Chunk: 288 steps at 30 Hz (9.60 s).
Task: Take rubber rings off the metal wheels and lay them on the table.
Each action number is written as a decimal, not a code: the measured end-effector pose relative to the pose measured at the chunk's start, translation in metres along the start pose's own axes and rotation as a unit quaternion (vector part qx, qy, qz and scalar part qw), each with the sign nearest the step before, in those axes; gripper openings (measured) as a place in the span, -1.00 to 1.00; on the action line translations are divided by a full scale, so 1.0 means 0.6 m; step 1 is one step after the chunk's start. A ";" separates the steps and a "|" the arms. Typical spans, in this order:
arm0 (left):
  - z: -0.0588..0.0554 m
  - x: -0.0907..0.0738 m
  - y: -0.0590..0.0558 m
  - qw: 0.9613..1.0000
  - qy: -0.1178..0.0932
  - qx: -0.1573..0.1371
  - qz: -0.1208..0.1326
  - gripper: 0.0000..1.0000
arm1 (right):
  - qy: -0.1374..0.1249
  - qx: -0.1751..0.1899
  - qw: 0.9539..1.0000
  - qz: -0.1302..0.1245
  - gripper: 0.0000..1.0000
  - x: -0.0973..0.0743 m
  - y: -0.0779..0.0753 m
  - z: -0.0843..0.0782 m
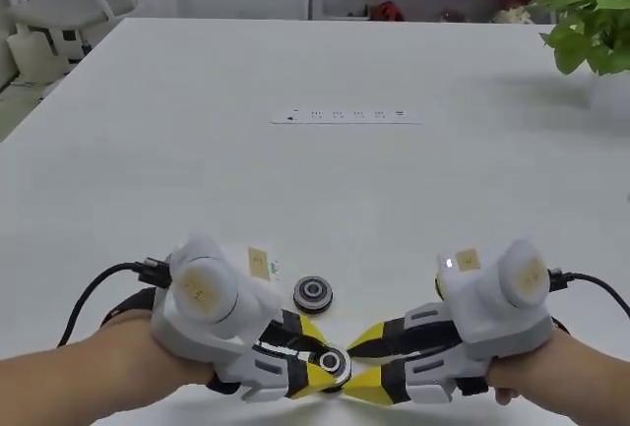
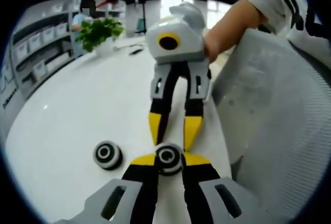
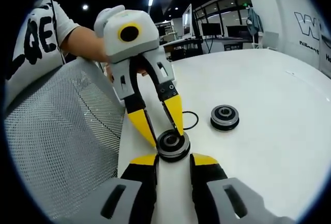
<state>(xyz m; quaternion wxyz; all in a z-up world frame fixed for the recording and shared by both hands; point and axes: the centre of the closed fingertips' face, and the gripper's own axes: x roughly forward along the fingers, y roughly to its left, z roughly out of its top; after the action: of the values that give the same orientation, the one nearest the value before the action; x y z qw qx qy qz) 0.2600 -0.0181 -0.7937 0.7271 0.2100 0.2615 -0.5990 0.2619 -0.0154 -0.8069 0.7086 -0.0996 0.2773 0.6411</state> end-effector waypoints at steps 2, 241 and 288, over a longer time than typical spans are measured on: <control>0.000 0.000 0.003 1.000 -0.001 -0.005 0.006 -0.67 | -0.001 0.000 1.000 0.000 -0.56 0.001 0.001 0.001; -0.038 -0.174 0.023 0.987 -0.075 -0.061 0.126 0.59 | -0.040 0.218 0.975 0.000 -1.00 0.064 -0.041 0.067; -0.014 -0.168 0.071 0.987 -0.084 -0.056 0.129 0.56 | -0.116 0.186 0.975 -0.031 -0.59 -0.009 -0.067 0.121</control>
<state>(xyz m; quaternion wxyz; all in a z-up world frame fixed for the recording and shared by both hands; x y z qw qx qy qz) 0.2858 0.0721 -0.7368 0.8280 0.1502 0.2034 -0.5005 0.3196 0.0100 -0.7526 0.7617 0.1006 0.3042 0.5632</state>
